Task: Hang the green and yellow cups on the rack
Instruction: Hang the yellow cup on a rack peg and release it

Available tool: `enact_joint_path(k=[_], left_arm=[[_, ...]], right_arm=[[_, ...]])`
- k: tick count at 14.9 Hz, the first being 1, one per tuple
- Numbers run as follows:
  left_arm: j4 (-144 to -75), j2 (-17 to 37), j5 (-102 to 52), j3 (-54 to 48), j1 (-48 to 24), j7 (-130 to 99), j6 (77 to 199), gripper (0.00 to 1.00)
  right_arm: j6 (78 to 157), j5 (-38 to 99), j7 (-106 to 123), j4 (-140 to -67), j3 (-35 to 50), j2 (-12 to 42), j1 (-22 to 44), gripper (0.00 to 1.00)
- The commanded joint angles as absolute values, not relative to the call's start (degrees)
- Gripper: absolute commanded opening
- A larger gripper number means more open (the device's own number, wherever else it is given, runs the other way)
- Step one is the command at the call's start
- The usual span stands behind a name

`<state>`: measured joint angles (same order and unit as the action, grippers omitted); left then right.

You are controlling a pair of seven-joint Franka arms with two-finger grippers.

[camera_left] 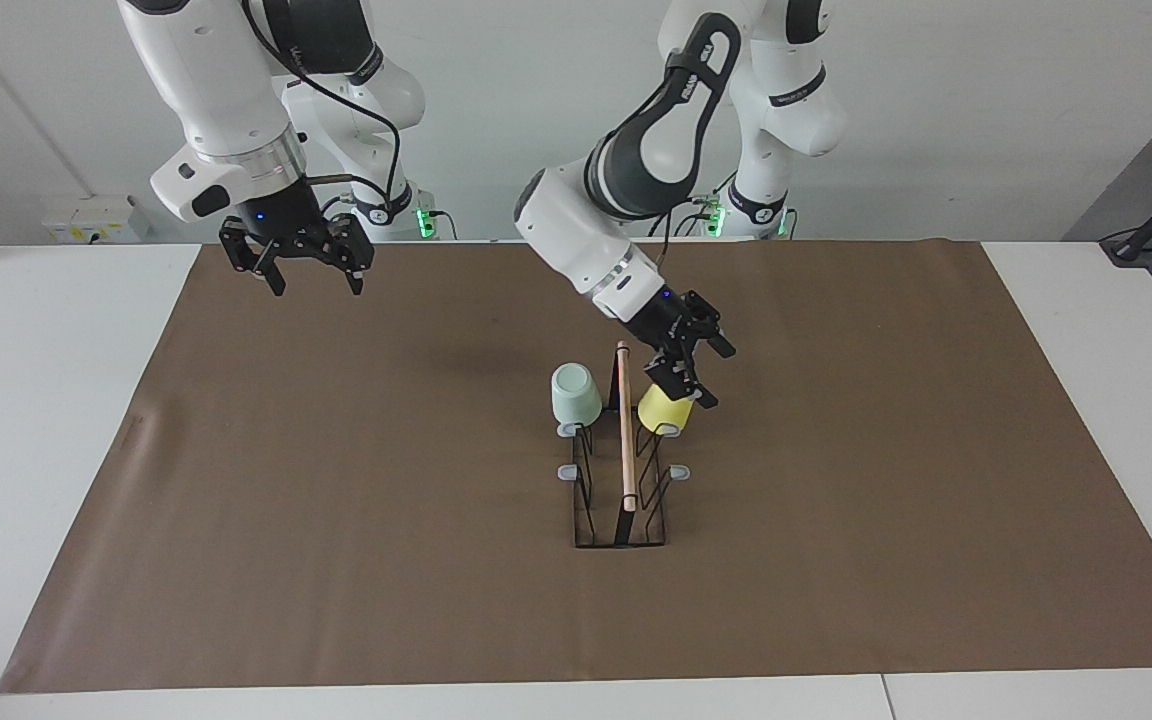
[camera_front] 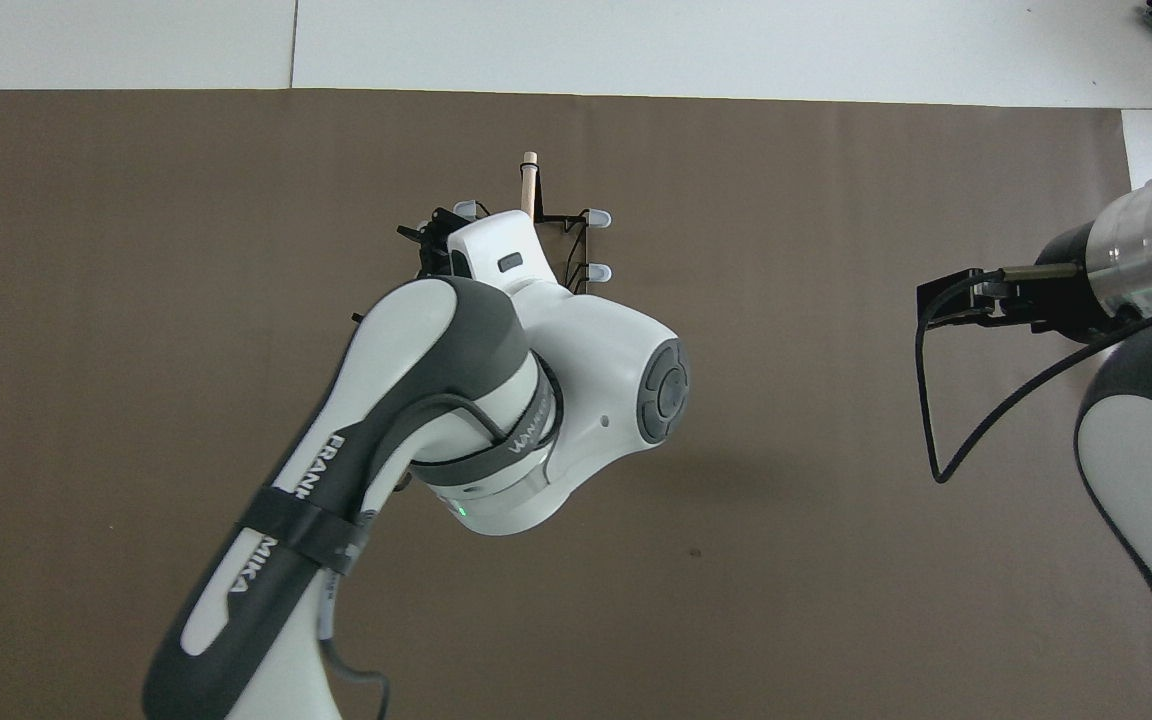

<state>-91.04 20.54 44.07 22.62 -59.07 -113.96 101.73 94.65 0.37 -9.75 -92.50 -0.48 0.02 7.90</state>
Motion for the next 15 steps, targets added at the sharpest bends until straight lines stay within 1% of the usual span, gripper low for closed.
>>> enact_joint_path(k=[1,3,9,15], left_arm=[[-92.90,15.30,39.22,21.89,-53.55,-107.42,105.19,1.00],[-93.16,13.37,34.21,21.88,-49.06,-101.11,109.66,1.00],[-93.69,13.09,21.73,21.71,-36.41,-82.48,119.69,1.00],[-93.43,13.01,6.97,21.71,-26.12,-58.84,122.08,1.00]], right_arm=[[95.54,-1.23,-11.34,-93.08,0.00,-0.53,7.47,1.00],[95.71,-1.23,-11.16,-93.08,0.09,-0.53,7.38,1.00],[95.80,-2.02,-10.72,-92.99,0.00,-0.53,7.30,1.00],[95.97,-2.12,-11.16,-93.51,-0.09,-0.62,7.21,1.00]])
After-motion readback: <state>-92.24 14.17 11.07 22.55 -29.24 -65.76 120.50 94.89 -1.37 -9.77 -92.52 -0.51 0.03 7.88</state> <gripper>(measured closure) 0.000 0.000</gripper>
